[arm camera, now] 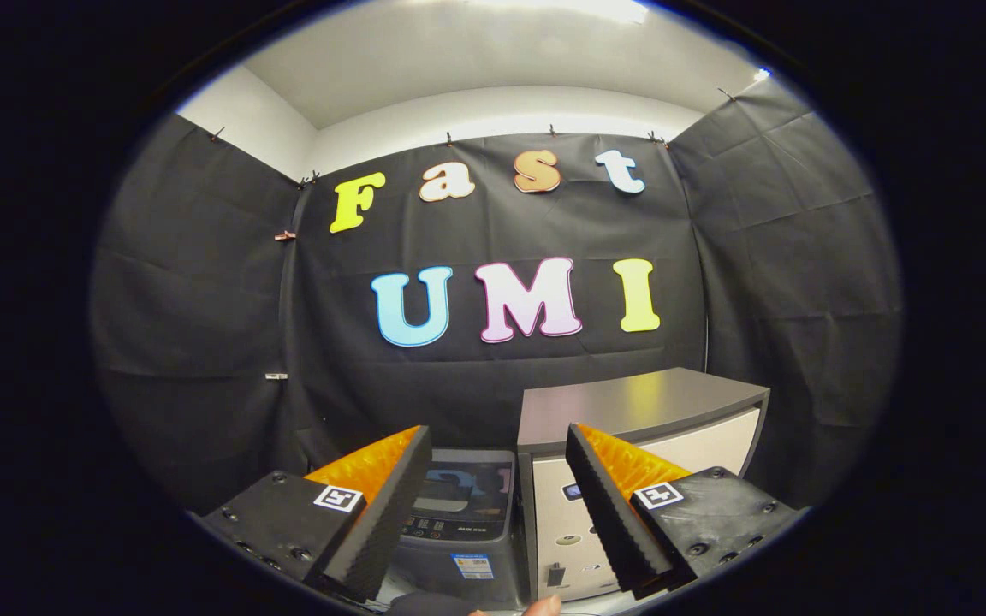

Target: Put the clothes into the washing machine and then close the washing machine lid.

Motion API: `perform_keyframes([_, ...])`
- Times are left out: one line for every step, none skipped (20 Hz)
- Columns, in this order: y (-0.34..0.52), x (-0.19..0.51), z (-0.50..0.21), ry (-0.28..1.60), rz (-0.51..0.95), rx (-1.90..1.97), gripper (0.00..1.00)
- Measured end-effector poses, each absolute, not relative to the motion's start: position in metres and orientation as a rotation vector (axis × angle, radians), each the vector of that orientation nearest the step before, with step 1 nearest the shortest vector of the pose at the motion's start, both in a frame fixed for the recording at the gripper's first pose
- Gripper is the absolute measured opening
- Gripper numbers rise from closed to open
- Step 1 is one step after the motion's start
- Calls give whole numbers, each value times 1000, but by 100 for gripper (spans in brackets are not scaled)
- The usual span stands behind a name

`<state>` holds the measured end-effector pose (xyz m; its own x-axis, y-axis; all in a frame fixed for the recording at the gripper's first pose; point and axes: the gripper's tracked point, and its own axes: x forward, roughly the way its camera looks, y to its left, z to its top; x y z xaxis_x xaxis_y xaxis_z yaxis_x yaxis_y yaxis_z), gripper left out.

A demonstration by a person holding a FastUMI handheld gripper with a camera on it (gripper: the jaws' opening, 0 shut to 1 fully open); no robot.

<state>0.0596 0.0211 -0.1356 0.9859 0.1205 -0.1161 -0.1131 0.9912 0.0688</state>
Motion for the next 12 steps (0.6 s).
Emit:
perform_keyframes([20,59,-131,109,112,66,99])
perform_keyframes([20,58,-127,98,109,69,99])
perform_keyframes([20,56,-124,90,108,70,99])
perform_keyframes([20,55,-123,84,106,69,99])
perform_keyframes([19,54,-120,79,104,68,99])
perform_keyframes([18,53,-118,75,102,67,99])
perform_keyframes([18,53,-117,72,101,66,99])
perform_keyframes([18,53,-116,69,102,66,99])
perform_keyframes([19,53,-116,69,103,65,99])
perform_keyframes([19,52,-116,68,105,64,99])
perform_keyframes([18,53,-117,70,104,63,99])
perform_keyframes([18,51,-118,72,102,65,99])
